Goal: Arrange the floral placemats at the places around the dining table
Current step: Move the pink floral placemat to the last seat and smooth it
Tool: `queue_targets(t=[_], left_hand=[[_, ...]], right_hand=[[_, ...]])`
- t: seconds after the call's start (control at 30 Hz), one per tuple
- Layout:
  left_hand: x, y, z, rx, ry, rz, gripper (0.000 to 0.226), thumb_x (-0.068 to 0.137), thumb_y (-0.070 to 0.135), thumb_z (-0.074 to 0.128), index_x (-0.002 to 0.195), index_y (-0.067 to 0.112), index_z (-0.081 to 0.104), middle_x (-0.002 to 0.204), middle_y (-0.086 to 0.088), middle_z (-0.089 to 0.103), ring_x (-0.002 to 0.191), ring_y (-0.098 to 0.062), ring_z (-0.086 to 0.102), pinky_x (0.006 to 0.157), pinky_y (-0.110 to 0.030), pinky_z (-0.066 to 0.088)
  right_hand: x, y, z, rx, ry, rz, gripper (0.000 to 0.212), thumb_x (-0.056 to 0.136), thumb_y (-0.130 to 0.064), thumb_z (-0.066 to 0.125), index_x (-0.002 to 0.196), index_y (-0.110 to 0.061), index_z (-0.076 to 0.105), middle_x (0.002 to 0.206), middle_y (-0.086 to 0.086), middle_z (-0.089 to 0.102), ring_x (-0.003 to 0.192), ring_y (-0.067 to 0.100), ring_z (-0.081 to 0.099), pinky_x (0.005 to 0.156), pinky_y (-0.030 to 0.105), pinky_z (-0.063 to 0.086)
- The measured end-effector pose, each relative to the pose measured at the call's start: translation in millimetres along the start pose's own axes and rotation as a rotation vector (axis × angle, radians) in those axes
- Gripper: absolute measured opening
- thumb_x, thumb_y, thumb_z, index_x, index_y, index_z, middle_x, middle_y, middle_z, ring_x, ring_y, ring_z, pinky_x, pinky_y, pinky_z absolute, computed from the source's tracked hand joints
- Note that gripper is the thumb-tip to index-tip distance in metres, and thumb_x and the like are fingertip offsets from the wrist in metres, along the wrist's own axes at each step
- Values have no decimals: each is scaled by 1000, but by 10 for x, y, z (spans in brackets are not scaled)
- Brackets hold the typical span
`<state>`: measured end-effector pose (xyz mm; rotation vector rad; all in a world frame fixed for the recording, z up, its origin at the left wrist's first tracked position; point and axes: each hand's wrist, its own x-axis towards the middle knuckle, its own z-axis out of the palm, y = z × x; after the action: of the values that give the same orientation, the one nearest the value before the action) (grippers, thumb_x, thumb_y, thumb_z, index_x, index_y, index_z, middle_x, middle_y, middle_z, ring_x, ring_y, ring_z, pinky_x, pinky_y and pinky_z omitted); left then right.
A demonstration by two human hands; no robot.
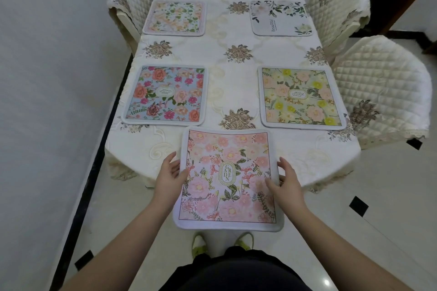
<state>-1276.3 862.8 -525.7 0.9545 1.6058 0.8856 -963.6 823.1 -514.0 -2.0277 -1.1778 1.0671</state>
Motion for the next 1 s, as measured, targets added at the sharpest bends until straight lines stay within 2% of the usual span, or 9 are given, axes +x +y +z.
queue_targets(t=[0.07, 0.17, 0.23, 0.33, 0.47, 0.53, 0.67, 0.87, 1.0], left_hand=[[6, 18, -15, -70, -17, -39, 63, 94, 6, 65, 150, 16, 36, 128, -2, 61, 110, -10, 63, 80, -18, 50], [27, 7, -45, -191, -85, -100, 48, 93, 5, 67, 136, 19, 53, 126, -4, 66, 107, -14, 68, 80, -28, 58], [19, 6, -75, -209, -141, -139, 46, 93, 4, 67, 130, 26, 55, 127, -6, 66, 111, -22, 68, 86, -41, 58], [-30, -15, -134, -51, -253, -134, 63, 94, 5, 66, 143, 37, 41, 124, -2, 69, 106, -19, 70, 85, -39, 58], [-84, -27, -177, 85, -284, -128, 72, 97, 9, 62, 154, 35, 26, 128, -1, 67, 109, -18, 68, 91, -40, 57], [-105, 2, -197, 96, -282, -132, 71, 98, 8, 61, 154, 33, 27, 128, -4, 67, 109, -21, 68, 89, -43, 58], [-100, 186, -224, 161, -247, -28, 67, 97, 8, 60, 153, 30, 31, 122, -2, 70, 97, -10, 71, 66, -16, 55], [-23, 628, -200, 220, -283, 121, 65, 96, 14, 61, 151, 36, 33, 111, 6, 71, 83, -4, 73, 59, -16, 53], [-33, 869, -152, 203, -296, 207, 61, 97, 17, 61, 148, 38, 35, 106, 5, 73, 76, 1, 71, 54, -11, 50]], right_hand=[[-5, -20, -18, 126, -3, 61, 70, 90, -22, 72, 149, -28, 35, 127, -14, 55, 95, 6, 65, 70, 24, 53], [-4, -6, -11, 248, -107, 113, 36, 93, -27, 67, 125, -40, 57, 116, -7, 69, 91, 12, 70, 79, 39, 60], [-52, -10, 27, 199, -172, 108, 30, 94, -33, 65, 121, -43, 56, 113, -10, 71, 98, 13, 70, 89, 43, 57], [-131, -17, 101, 152, -176, 133, 37, 94, -33, 64, 126, -39, 47, 114, -11, 67, 105, 17, 65, 97, 46, 52], [-198, -2, 127, 129, -138, 190, 42, 94, -19, 63, 131, -23, 46, 113, 1, 66, 103, 24, 65, 94, 51, 53], [-253, -34, 111, 111, -92, 169, 41, 92, -17, 64, 130, -23, 48, 111, 1, 67, 99, 22, 67, 91, 50, 55], [-347, -233, 34, 77, -18, 32, 53, 91, -23, 69, 137, -30, 44, 108, -13, 68, 93, 10, 69, 84, 40, 58], [-393, -518, -151, 101, 87, 29, 76, 89, -26, 72, 150, -31, 27, 119, -5, 63, 102, 22, 67, 91, 47, 56], [-463, -585, -337, 250, 139, 73, 66, 92, -12, 65, 144, -38, 34, 115, -2, 69, 96, 24, 71, 85, 51, 58]])
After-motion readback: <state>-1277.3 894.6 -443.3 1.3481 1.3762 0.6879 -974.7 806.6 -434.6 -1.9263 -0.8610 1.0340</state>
